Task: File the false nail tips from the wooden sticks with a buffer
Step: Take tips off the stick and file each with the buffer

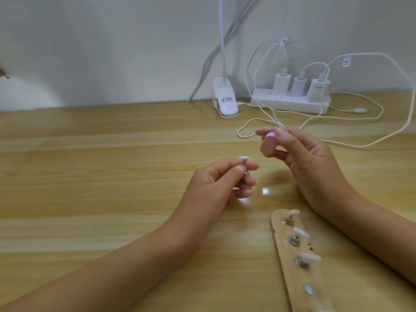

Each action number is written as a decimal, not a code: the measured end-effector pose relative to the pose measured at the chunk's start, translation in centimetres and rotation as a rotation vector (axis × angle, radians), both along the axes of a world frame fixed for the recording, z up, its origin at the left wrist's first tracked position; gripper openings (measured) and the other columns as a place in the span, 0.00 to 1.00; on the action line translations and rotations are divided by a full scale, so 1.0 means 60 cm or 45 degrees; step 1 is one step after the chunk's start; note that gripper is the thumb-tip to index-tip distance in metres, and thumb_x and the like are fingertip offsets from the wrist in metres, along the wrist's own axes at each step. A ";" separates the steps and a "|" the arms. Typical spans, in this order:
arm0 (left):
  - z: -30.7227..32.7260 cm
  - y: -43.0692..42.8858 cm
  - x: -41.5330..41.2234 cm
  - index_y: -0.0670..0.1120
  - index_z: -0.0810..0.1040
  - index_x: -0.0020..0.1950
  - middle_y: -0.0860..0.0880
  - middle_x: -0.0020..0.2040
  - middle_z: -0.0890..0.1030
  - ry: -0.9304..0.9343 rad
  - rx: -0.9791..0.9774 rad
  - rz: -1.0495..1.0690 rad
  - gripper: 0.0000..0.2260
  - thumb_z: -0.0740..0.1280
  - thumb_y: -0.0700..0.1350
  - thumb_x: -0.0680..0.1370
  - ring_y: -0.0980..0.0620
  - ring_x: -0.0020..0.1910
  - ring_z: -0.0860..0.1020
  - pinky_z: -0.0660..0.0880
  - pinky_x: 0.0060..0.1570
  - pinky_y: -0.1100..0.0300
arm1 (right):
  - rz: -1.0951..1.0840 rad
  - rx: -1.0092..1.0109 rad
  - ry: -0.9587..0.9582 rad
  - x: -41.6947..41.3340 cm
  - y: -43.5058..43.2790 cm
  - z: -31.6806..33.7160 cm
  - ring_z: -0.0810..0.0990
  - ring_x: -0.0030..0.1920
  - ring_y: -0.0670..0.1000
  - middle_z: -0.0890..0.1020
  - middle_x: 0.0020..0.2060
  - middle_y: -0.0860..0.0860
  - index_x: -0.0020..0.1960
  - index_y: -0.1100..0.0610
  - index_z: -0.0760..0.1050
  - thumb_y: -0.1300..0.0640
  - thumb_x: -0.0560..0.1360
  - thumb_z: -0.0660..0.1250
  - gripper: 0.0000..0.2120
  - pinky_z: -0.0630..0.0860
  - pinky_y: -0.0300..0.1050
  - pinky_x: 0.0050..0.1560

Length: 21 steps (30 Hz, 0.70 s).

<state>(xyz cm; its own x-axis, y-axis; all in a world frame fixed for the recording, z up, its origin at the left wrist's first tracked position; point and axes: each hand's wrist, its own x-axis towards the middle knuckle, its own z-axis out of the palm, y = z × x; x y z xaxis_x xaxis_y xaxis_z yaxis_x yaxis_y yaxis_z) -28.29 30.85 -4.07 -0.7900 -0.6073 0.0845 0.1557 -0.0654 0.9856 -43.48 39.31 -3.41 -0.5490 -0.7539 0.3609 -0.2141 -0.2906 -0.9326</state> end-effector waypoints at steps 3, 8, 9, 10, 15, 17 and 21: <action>0.000 0.002 0.002 0.45 0.84 0.51 0.53 0.35 0.80 -0.013 -0.057 -0.011 0.08 0.64 0.40 0.80 0.57 0.36 0.77 0.75 0.40 0.67 | -0.004 -0.001 0.046 0.001 0.002 -0.001 0.80 0.50 0.47 0.84 0.52 0.54 0.47 0.48 0.84 0.54 0.80 0.62 0.12 0.78 0.43 0.55; 0.001 0.004 0.003 0.48 0.85 0.46 0.53 0.34 0.81 -0.021 -0.072 -0.003 0.05 0.70 0.41 0.77 0.59 0.34 0.78 0.74 0.37 0.70 | 0.005 -0.032 0.036 0.008 0.005 0.003 0.79 0.47 0.48 0.85 0.51 0.52 0.48 0.50 0.84 0.51 0.78 0.63 0.10 0.78 0.44 0.54; 0.001 0.004 0.003 0.48 0.85 0.46 0.52 0.34 0.82 -0.016 -0.066 0.001 0.04 0.70 0.40 0.76 0.59 0.34 0.78 0.74 0.36 0.70 | 0.016 -0.044 0.033 0.008 0.006 0.004 0.79 0.47 0.49 0.85 0.51 0.53 0.48 0.50 0.84 0.52 0.79 0.64 0.09 0.78 0.43 0.53; 0.001 0.004 0.003 0.47 0.84 0.46 0.52 0.34 0.82 -0.010 -0.061 0.002 0.04 0.70 0.39 0.76 0.59 0.34 0.78 0.74 0.36 0.70 | 0.027 -0.056 0.043 0.009 0.008 0.005 0.79 0.47 0.50 0.84 0.50 0.55 0.48 0.51 0.84 0.53 0.79 0.64 0.09 0.77 0.43 0.52; 0.001 0.004 0.002 0.45 0.82 0.42 0.52 0.32 0.81 0.003 -0.058 0.014 0.04 0.71 0.37 0.75 0.58 0.31 0.77 0.74 0.35 0.69 | 0.085 -0.012 0.265 0.022 0.015 0.004 0.80 0.49 0.48 0.82 0.48 0.57 0.51 0.56 0.84 0.56 0.78 0.63 0.11 0.76 0.37 0.52; 0.001 0.005 0.002 0.46 0.82 0.41 0.52 0.32 0.81 0.000 -0.070 0.015 0.05 0.71 0.37 0.75 0.58 0.31 0.77 0.74 0.35 0.69 | 0.095 0.011 0.290 0.026 0.016 0.005 0.81 0.48 0.45 0.82 0.49 0.56 0.51 0.55 0.84 0.56 0.78 0.63 0.11 0.75 0.35 0.51; 0.002 0.005 0.002 0.48 0.82 0.38 0.50 0.33 0.82 0.004 -0.076 0.017 0.08 0.71 0.37 0.75 0.56 0.31 0.77 0.74 0.36 0.67 | 0.061 0.029 0.396 0.027 0.017 0.006 0.80 0.49 0.48 0.80 0.48 0.55 0.52 0.54 0.83 0.56 0.78 0.64 0.10 0.78 0.45 0.53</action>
